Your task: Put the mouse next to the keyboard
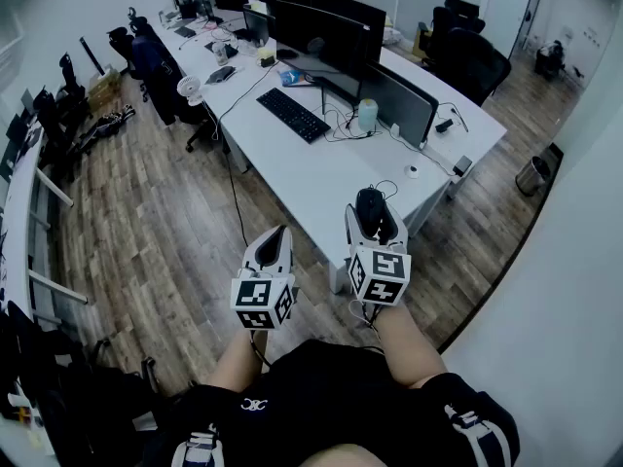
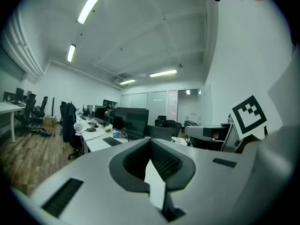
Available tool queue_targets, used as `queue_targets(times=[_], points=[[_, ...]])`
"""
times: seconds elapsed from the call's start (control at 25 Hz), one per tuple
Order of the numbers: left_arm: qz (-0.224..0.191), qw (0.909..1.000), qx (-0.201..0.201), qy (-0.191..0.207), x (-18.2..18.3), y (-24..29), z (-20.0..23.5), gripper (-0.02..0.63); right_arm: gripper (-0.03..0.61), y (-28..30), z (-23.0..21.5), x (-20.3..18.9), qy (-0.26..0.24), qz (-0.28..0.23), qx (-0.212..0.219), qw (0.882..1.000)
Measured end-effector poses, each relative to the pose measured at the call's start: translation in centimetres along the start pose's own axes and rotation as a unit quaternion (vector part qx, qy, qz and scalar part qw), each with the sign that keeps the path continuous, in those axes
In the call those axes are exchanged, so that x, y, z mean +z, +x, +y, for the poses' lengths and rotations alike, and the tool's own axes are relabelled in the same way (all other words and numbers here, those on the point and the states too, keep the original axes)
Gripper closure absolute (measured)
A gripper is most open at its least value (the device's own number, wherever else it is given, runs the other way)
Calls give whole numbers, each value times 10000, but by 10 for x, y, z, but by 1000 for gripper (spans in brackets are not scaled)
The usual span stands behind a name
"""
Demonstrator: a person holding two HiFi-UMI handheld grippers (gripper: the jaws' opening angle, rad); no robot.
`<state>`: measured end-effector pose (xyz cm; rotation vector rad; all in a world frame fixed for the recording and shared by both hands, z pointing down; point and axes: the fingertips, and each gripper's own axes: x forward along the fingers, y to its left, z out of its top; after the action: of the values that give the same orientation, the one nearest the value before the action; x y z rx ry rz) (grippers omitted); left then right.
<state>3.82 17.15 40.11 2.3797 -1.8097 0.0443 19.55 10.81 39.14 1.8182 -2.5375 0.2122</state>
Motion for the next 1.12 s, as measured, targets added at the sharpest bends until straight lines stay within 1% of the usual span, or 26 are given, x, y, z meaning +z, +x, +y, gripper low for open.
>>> queue_targets(times=[0.2,0.6,0.88,1.0,1.12], points=[[0,10000,76,15,-1,-21,8,601,278,-12,18,-5,-28,6,34,10000],[-87,9998,199,-53,-4,-56,42,601,275,-24,64,-15,-91,-97,180,9998],[-205,9996,170,-47,-6,-77,68,600,275,-29,89,-21,-46,-173,112,9998],[-187,9995,190,-140,-11,-79,77,601,276,-27,93,-22,-82,-187,106,9997],[-185,9993,256,-182,-14,-80,81,601,276,-27,88,-23,-101,-181,80,9998]])
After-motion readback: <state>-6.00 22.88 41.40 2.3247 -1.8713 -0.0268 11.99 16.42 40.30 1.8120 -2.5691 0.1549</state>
